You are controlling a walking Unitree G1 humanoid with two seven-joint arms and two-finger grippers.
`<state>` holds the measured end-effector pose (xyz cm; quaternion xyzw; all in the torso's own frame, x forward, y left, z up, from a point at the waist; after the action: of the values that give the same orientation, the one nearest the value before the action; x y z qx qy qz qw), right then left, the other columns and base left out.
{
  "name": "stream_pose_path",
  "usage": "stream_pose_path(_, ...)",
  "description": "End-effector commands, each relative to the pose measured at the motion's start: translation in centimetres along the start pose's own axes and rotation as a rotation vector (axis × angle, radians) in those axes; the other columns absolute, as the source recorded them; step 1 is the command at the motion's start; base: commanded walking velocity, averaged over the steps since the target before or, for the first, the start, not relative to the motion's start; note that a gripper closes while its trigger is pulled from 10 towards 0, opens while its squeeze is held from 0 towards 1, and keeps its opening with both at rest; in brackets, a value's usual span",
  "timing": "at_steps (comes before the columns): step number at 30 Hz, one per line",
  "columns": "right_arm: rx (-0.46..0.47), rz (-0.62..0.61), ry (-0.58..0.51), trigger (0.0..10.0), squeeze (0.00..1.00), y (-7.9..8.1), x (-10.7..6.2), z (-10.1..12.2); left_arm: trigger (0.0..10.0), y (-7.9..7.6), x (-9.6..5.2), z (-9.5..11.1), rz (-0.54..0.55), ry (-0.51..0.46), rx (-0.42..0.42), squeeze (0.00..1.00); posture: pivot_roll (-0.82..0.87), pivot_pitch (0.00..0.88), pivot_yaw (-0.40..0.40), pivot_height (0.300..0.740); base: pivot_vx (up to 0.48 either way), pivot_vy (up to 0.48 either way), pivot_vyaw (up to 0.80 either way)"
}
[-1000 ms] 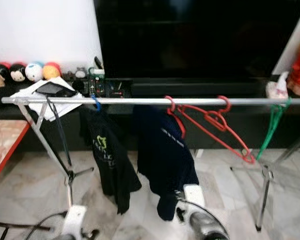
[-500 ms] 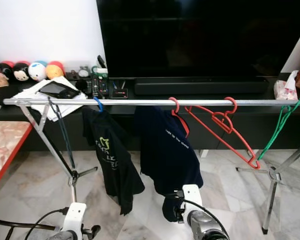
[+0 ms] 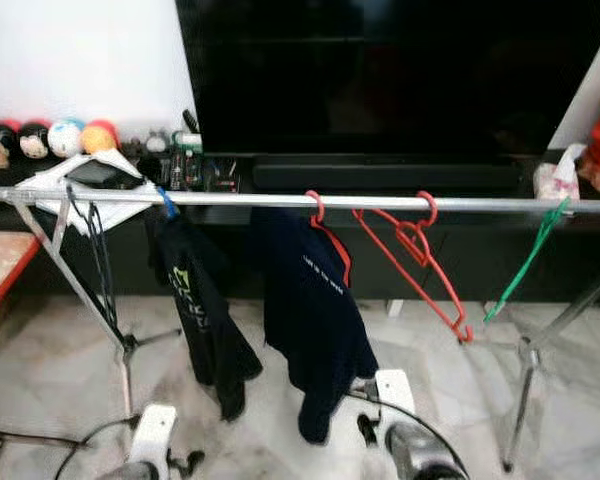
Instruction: Hang hanger
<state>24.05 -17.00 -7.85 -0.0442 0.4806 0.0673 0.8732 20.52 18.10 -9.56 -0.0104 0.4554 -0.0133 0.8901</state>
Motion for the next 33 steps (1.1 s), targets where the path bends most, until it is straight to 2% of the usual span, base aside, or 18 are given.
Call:
stream_pose_path(1, -0.005, -0.021, -0.002, 10.0, 0.00, -0.8, -0.1, 0.1, 10.0, -0.4, 0.1, 0.6, 0.009, -0.023, 0.010, 0.00, -0.07, 0.000, -0.007, 0.740, 0.000, 0.000, 0.00)
stream_pose_path(4, -0.005, -0.020, -0.002, 10.0, 0.00, -0.8, -0.1, 0.1, 10.0, -0.3, 0.1, 0.8, 0.022, -0.052, 0.007, 0.00, -0.07, 0.000, -0.007, 0.740, 0.000, 0.000, 0.00)
stream_pose_path(7, -0.003, -0.021, 0.000, 10.0, 0.00, -0.9, -0.1, 0.0, 10.0, -0.3, -0.1, 1.6, 0.038, -0.150, -0.004, 0.00, -0.07, 0.000, -0.012, 0.740, 0.000, 0.000, 0.00)
stream_pose_path(11, -0.002, -0.021, 0.002, 10.0, 0.00, -0.9, -0.1, -0.1, 10.0, -0.2, -0.3, 2.3, 0.062, -0.227, 0.012, 0.00, -0.07, 0.000, -0.014, 0.740, 0.000, 0.000, 0.00)
stream_pose_path(13, -0.001, -0.022, 0.004, 10.0, 0.00, -1.0, -0.2, -0.1, 10.0, 0.0, -0.7, 2.9, 0.111, -0.316, -0.016, 0.00, -0.07, 0.000, -0.020, 0.740, 0.000, 0.000, 0.00)
stream_pose_path(14, -0.001, -0.022, 0.004, 10.0, 0.00, -1.0, -0.2, -0.1, 10.0, 0.0, -0.7, 2.9, 0.111, -0.316, -0.016, 0.00, -0.07, 0.000, -0.020, 0.740, 0.000, 0.000, 0.00)
stream_pose_path(16, -0.004, -0.023, 0.005, 10.0, 0.00, -1.2, -0.2, -0.2, 10.0, 0.1, -1.1, 3.4, 0.142, -0.400, -0.074, 0.00, -0.06, 0.000, -0.026, 0.740, 0.000, 0.000, 0.00)
stream_pose_path(18, -0.006, -0.023, 0.006, 10.0, 0.00, -1.2, -0.2, -0.2, 10.0, 0.1, -1.3, 3.6, 0.152, -0.440, -0.108, 0.00, -0.06, 0.000, -0.030, 0.740, 0.000, 0.000, 0.00)
stream_pose_path(22, -0.015, -0.022, 0.010, 10.0, 0.00, -1.4, -0.2, -0.2, 10.0, 0.1, -1.7, 4.2, 0.183, -0.509, -0.066, 0.00, -0.05, 0.000, -0.038, 0.740, 0.000, 0.000, 0.00)
stream_pose_path(24, -0.017, -0.021, 0.010, 10.0, 0.00, -1.4, -0.2, -0.2, 10.0, 2.1, -2.7, 7.7, 0.229, -0.667, -0.059, 0.00, -0.05, 0.000, -0.038, 0.740, 0.000, 0.000, 0.00)
stream_pose_path(25, -0.017, -0.021, 0.010, 10.0, 0.00, -1.4, -0.2, -0.2, 10.0, 3.7, -3.9, 10.8, 0.245, -0.787, -0.060, 0.00, -0.05, 0.000, -0.038, 0.740, 0.000, 0.000, 0.00)
stream_pose_path(26, -0.019, -0.021, 0.010, 10.0, 0.00, -1.4, -0.2, -0.1, 10.0, 5.1, -6.1, 14.5, 0.242, -0.939, -0.047, 0.00, -0.05, 0.000, -0.042, 0.740, 0.000, 0.000, 0.00)
stream_pose_path(27, -0.019, -0.021, 0.010, 10.0, 0.00, -1.4, -0.2, -0.1, 10.0, 5.1, -6.1, 14.5, 0.242, -0.939, -0.047, 0.00, -0.05, 0.000, -0.042, 0.740, 0.000, 0.000, 0.00)
stream_pose_path(28, -0.023, -0.020, 0.010, 10.0, 0.00, -1.5, -0.3, -0.1, 10.0, 5.1, -7.1, 16.0, 0.223, -0.999, -0.041, 0.00, -0.05, 0.000, -0.043, 0.740, 0.000, 0.000, 0.00)
stream_pose_path(30, -0.025, -0.019, 0.010, 10.0, 0.00, -1.5, -0.3, -0.1, 10.0, 5.1, -7.3, 16.3, 0.218, -1.011, -0.038, 0.00, -0.05, 0.000, -0.043, 0.740, 0.000, 0.000, 0.00)
stream_pose_path(31, -0.025, -0.019, 0.010, 10.0, 0.00, -1.5, -0.3, -0.1, 10.0, 4.7, -7.7, 17.3, 0.184, -1.050, -0.030, 0.00, -0.05, 0.000, -0.043, 0.740, 0.000, 0.000, 0.00)
stream_pose_path(33, -0.024, -0.019, 0.009, 10.0, 0.00, -1.5, -0.3, -0.1, 10.0, 4.1, -7.9, 18.1, 0.145, -1.076, -0.022, 0.00, -0.05, 0.000, -0.043, 0.740, 0.000, 0.000, 0.00)
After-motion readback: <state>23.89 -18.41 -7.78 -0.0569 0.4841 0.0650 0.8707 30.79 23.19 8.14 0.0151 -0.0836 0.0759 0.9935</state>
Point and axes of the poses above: a point about 5 cm out from each wrist's last joint towards the gripper, its own x axis pointing out of the wrist towards the gripper, its own z axis along the axis of the wrist's last joint, y = z × x, the point moved 2 cm from there along x, pointing out of the wrist towards the gripper, and after that the axes turned 6 degrees about -x, right-handed, at the moved point
